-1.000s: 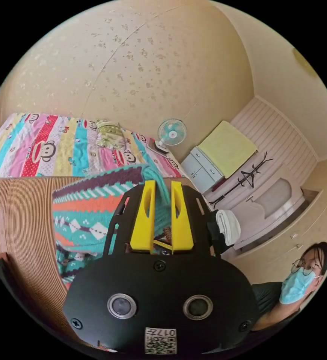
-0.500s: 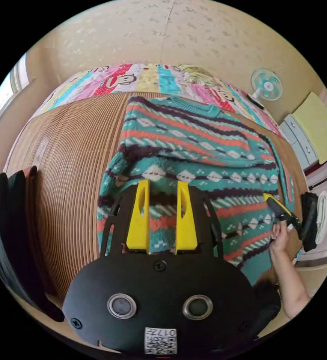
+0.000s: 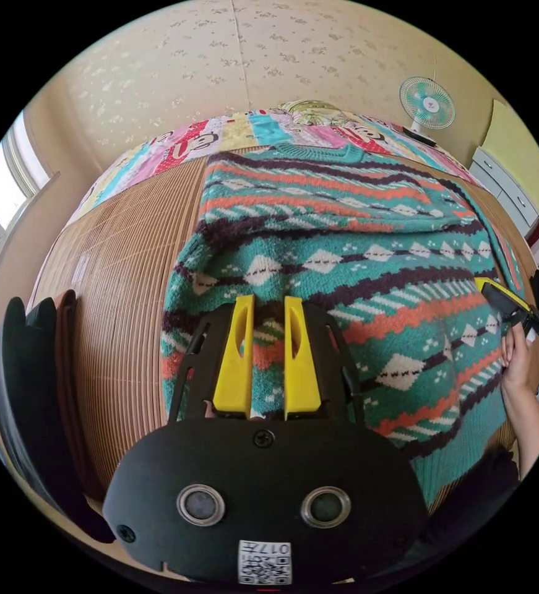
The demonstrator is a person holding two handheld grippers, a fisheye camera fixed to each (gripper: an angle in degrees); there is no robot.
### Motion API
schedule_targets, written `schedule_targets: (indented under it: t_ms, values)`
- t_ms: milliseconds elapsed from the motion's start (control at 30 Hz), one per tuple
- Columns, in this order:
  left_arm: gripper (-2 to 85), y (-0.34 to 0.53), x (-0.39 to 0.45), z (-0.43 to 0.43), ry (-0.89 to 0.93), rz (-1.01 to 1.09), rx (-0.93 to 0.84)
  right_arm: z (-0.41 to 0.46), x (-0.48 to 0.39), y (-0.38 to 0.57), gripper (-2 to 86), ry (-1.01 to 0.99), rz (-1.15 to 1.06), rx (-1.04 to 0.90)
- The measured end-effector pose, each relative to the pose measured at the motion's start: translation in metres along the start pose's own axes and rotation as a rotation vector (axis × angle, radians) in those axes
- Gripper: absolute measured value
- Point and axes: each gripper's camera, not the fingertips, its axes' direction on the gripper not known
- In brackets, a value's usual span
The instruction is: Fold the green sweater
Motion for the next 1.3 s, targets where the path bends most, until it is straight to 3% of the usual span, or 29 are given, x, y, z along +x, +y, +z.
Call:
schedule_targets:
  t_ms: [233, 400, 467, 533, 600, 700, 800, 867, 933, 967, 1000, 1033, 1100, 1200, 1300]
  values:
    - [7.8, 0.040, -0.026, -0.021, 0.076, -0.059, 0.020, -0.009, -0.049, 0.028, 0.3, 0.185, -0.075, -0.024]
    - [7.8, 0.071, -0.030, -0.040, 0.038, -0.047, 0.036, -0.023, -0.055, 0.039, 0.8, 0.172, -0.044, -0.074]
    - [7.8, 0.074, -0.033, -0.043, 0.035, -0.042, 0.044, -0.053, -0.053, 0.053, 1.2, 0.213, 0.018, 0.036]
    - [7.8, 0.074, -0.044, -0.043, 0.071, -0.057, 0.040, -0.111, -0.045, 0.070, 2.1, 0.272, 0.079, 0.271]
    - [7.8, 0.075, -0.063, -0.043, 0.151, -0.091, 0.038, -0.136, -0.030, 0.074, 3.8, 0.325, 0.127, 0.293]
    - [7.7, 0.078, -0.089, -0.042, 0.262, -0.137, 0.048, -0.132, 0.008, 0.071, 11.6, 0.449, 0.139, 0.113]
    - [7.3, 0.082, -0.114, -0.039, 0.366, -0.189, 0.057, -0.098, 0.050, 0.076, 11.0, 0.481, 0.108, -0.138]
    - [7.1, 0.083, -0.123, -0.039, 0.399, -0.201, 0.064, -0.092, 0.073, 0.073, 7.2, 0.394, 0.145, -0.189]
    - [7.0, 0.083, -0.124, -0.042, 0.378, -0.189, 0.072, -0.105, 0.119, 0.030, 4.4, 0.211, 0.405, -0.284]
    - [6.9, 0.083, -0.122, -0.044, 0.351, -0.178, 0.073, -0.112, 0.127, 0.018, 4.3, 0.136, 0.465, -0.267]
    - [7.0, 0.082, -0.121, -0.046, 0.332, -0.171, 0.070, -0.139, 0.131, -0.007, 4.0, -0.049, 0.506, -0.117]
    - [7.0, 0.081, -0.122, -0.047, 0.328, -0.169, 0.070, -0.167, 0.119, -0.035, 4.0, -0.200, 0.473, 0.036]
    - [7.0, 0.081, -0.127, -0.049, 0.334, -0.172, 0.073, -0.195, 0.079, -0.087, 4.2, -0.341, 0.334, 0.127]
    - [7.0, 0.081, -0.137, -0.050, 0.361, -0.184, 0.076, -0.200, -0.015, -0.173, 6.0, -0.451, 0.014, 0.057]
    - [6.9, 0.081, -0.144, -0.051, 0.376, -0.189, 0.079, -0.170, -0.079, -0.228, 8.9, -0.800, -0.206, -0.026]
